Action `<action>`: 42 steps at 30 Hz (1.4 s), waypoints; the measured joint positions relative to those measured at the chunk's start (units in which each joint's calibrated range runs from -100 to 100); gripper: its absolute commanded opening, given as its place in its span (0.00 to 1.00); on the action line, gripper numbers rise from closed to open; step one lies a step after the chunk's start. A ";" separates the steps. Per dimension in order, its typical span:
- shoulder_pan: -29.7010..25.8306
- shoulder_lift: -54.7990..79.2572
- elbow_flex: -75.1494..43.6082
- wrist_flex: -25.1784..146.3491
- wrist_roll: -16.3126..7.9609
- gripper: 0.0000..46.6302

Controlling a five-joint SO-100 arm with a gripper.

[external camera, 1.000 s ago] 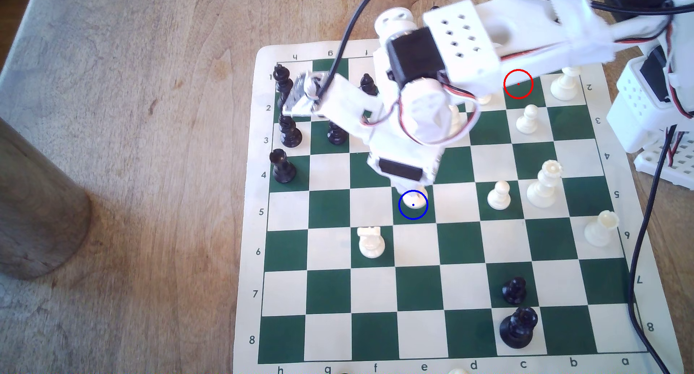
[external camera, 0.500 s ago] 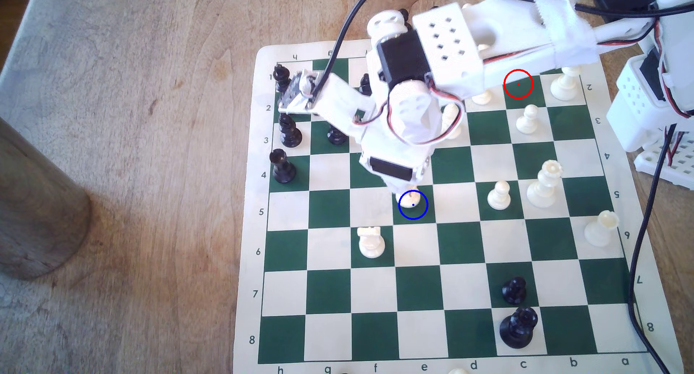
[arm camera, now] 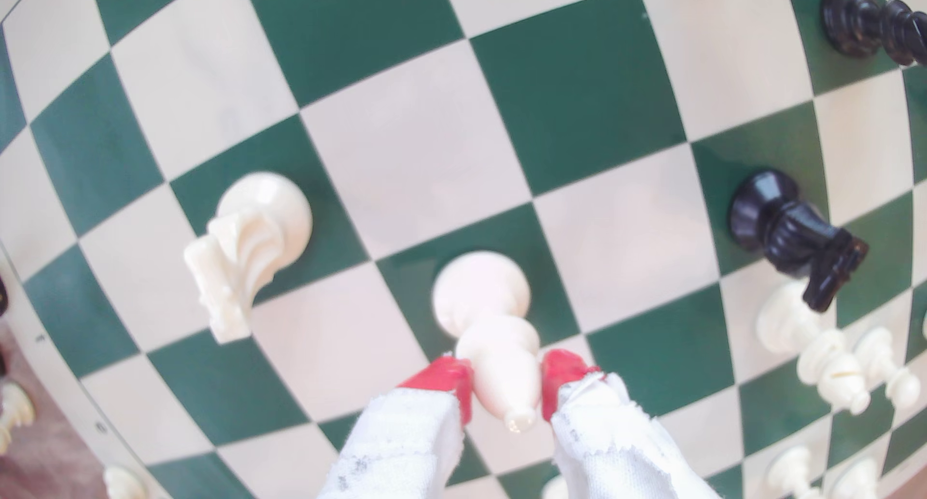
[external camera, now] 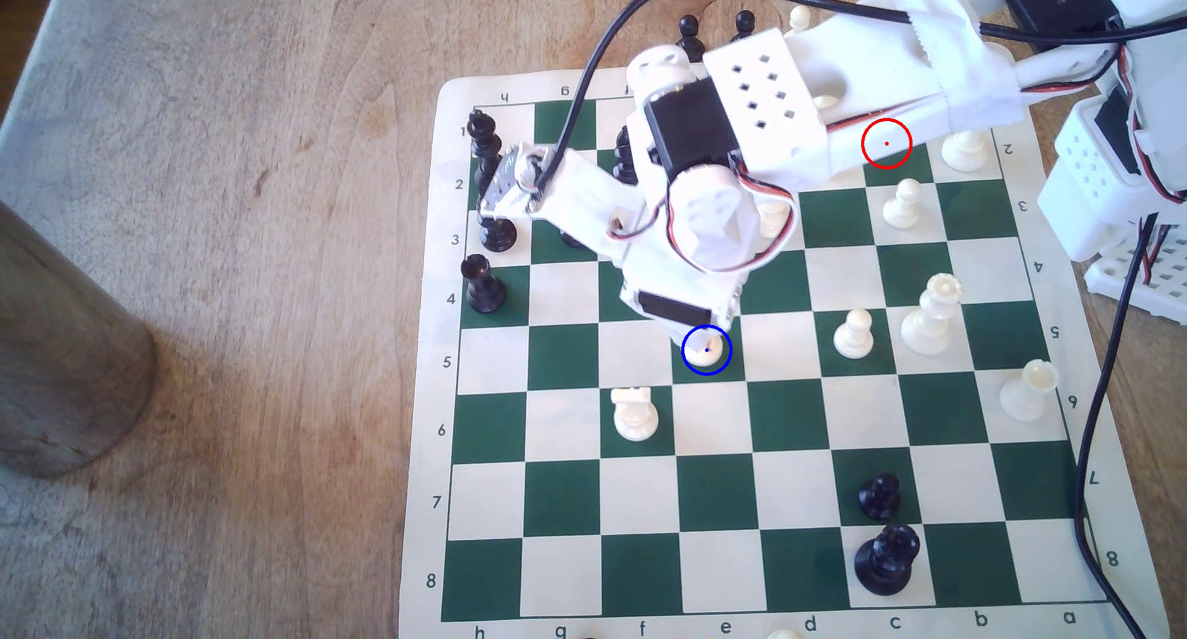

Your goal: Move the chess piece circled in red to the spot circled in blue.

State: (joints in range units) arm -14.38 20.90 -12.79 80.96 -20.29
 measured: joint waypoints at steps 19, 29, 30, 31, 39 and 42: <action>0.59 -2.76 0.00 7.41 0.39 0.44; 2.43 -23.13 5.15 16.97 0.98 0.37; 2.73 -25.64 7.41 17.05 1.12 0.33; 2.80 -28.99 10.66 17.13 1.12 0.13; 3.83 -64.68 41.03 17.29 1.76 0.00; 6.93 -78.01 48.17 15.38 2.98 0.00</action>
State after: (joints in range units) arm -7.45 -57.10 35.38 96.33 -17.31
